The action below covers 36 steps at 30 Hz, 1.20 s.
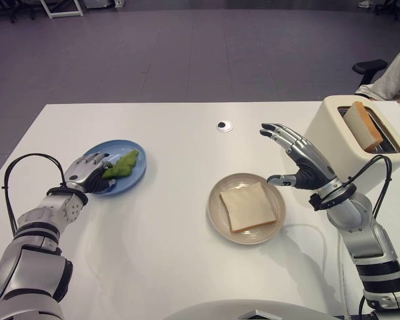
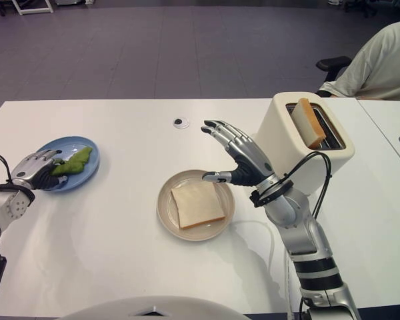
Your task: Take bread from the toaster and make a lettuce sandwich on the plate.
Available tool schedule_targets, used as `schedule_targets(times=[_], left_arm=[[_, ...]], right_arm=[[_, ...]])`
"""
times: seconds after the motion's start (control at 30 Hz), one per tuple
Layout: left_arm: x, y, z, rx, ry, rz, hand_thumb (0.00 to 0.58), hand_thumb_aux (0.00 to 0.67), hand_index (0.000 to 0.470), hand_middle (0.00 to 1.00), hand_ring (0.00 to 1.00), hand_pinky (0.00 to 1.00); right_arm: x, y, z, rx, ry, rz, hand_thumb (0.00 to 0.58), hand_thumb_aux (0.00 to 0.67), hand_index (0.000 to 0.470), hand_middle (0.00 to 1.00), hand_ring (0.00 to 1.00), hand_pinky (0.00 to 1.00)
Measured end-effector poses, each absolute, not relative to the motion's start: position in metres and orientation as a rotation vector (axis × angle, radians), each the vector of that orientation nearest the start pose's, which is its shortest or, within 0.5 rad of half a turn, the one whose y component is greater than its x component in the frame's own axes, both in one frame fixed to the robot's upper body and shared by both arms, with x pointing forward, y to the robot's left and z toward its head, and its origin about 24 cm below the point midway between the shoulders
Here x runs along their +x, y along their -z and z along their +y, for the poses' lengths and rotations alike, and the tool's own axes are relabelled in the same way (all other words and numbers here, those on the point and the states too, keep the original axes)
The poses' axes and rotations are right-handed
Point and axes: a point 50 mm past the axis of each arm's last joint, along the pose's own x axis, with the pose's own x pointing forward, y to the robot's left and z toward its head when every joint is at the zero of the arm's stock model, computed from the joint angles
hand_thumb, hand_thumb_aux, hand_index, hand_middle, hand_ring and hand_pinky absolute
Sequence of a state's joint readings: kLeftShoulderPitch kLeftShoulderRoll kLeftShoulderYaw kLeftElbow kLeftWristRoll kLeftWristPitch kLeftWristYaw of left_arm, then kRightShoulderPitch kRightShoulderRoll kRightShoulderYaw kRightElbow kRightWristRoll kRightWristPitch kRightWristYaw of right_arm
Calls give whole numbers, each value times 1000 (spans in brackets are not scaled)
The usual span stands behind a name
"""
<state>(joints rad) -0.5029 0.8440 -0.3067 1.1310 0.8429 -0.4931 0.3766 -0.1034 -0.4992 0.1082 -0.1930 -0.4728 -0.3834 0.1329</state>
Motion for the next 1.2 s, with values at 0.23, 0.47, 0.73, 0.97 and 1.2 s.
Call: schedule_targets(times=[0.23,0.47,0.73,0.97,1.2], left_arm=[[294,-74,334,1553,-48,-133,580,670,470,0,0,0],[300,-93,311,1398,-181,-370,580,670,470,0,0,0],[303,-98,253,1215,-17,-548,352,250,175,0,0,0],[299,-88,286,1312,-100,-419,0,0,0,0,0,0],[284,-73,362,1631,-193,-42,0,0,0,0,0,0]], right_arm=[[251,-127,-158,-965,-382,-577,0,0,0,0,0,0],[253,-120,-160,-961,-382,-550,0,0,0,0,0,0],[253,-118,-160,-951,-375,-544,0,0,0,0,0,0],[254,-112,-163,-946,-370,-516,0,0,0,0,0,0],[257,-102,-166,-944,-381,-474,0,0,0,0,0,0]])
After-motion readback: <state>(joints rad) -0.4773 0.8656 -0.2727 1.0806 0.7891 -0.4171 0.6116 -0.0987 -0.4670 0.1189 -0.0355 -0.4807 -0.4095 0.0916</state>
